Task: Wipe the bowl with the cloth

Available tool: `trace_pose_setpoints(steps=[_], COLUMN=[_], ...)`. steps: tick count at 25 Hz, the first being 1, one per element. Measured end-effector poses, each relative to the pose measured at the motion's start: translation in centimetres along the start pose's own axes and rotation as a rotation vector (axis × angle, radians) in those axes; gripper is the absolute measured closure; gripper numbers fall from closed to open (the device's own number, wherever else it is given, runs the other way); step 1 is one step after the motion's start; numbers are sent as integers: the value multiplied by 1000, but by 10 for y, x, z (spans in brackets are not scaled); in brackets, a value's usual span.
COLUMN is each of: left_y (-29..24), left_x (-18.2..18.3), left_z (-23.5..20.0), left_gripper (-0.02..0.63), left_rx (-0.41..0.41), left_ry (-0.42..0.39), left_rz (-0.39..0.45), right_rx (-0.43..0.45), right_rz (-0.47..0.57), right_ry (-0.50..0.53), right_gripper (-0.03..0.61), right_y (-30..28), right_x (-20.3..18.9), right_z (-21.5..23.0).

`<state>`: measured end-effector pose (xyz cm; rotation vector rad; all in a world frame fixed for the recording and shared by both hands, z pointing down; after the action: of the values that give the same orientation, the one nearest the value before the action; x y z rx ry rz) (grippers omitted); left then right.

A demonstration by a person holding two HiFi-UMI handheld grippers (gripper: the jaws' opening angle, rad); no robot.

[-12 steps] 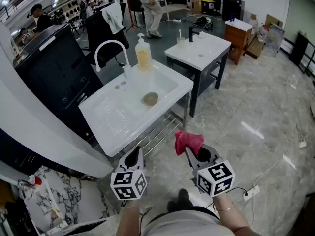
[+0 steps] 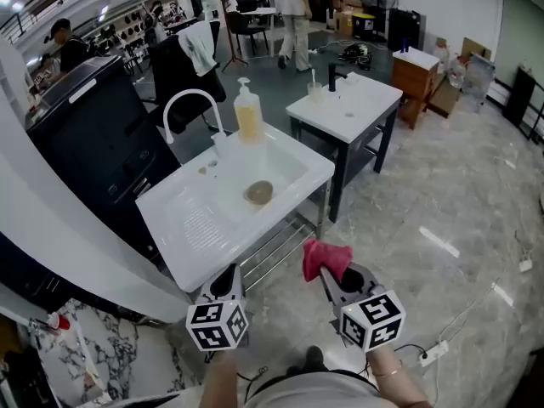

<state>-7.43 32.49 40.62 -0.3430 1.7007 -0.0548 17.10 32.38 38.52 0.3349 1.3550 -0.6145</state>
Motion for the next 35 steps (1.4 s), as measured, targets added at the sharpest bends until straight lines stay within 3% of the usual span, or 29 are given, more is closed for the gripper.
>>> trace_pose_setpoints(steps=[5,8,13,20,35], left_y=[-18,-26,-46,-91,-283], left_x=[6,6,13,22,75], left_z=[6,11,14,-6,-129], left_gripper=[584,513,468,457,451], left_rx=[23,24,43,70,37], left_ry=[4,27,43,63,89], left_rz=[-2,-7,5,10,-13], right_rx=[2,6,13,12,-4], right_rz=[13,5,5,15,-6], right_ry=[-11,-29,-41,-57,-70], right_gripper=[527,527,526,527,526], right_y=[-3,-1,-7,-37,-253], right_x=[8,6,10,17,50], right_z=[18,27,43,68,111])
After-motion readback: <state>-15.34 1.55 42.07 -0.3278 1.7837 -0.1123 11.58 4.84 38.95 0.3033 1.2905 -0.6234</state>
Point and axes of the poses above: the fingertips, and each gripper's own axes: y backward along the fingers, z to its right, x out of its top, the point moved 7 cm from there along y, backward along the fingers, and after that the axes turned 7 degrees about z, right-handed, at the moved point
